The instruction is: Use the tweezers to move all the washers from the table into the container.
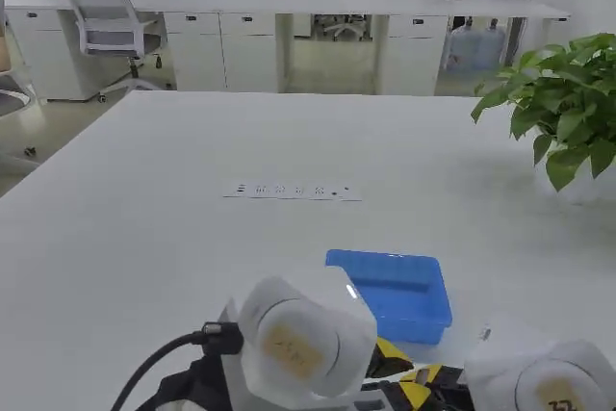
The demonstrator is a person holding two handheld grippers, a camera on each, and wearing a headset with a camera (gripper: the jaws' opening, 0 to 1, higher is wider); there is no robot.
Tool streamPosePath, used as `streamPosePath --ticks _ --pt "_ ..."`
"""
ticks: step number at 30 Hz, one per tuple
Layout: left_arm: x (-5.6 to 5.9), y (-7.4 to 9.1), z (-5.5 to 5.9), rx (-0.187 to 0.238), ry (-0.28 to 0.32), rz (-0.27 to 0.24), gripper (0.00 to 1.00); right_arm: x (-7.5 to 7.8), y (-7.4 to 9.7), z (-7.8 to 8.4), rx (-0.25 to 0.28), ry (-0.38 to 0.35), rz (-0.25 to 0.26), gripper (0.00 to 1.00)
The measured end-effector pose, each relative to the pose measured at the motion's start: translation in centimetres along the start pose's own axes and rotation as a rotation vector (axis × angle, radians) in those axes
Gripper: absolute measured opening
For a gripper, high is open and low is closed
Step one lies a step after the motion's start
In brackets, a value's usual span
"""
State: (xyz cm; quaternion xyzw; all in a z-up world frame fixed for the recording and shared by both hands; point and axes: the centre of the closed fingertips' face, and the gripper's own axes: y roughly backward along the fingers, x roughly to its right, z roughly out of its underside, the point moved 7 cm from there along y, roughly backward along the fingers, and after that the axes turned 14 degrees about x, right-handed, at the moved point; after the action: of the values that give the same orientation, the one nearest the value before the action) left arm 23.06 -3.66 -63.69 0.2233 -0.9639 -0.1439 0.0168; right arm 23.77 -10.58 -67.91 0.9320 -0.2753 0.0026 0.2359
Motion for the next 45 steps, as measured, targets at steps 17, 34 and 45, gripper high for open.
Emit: streamPosePath --ticks 17,34,45 --pt "-1.4 -2.5 4.4 -0.085 -0.198 0.179 0.0 1.4 -1.7 4.5 -0.116 0.11 -0.024 0.06" --pt "-5.0 -3.3 12.1 -0.374 -0.245 0.21 0.0 1.5 -0.3 5.8 -0.062 -0.274 0.006 0.29" --pt "-5.4 -3.8 12.6 -0.417 -0.175 0.135 0.21 3.7 3.0 6.0 0.011 -0.455 0.201 0.47"
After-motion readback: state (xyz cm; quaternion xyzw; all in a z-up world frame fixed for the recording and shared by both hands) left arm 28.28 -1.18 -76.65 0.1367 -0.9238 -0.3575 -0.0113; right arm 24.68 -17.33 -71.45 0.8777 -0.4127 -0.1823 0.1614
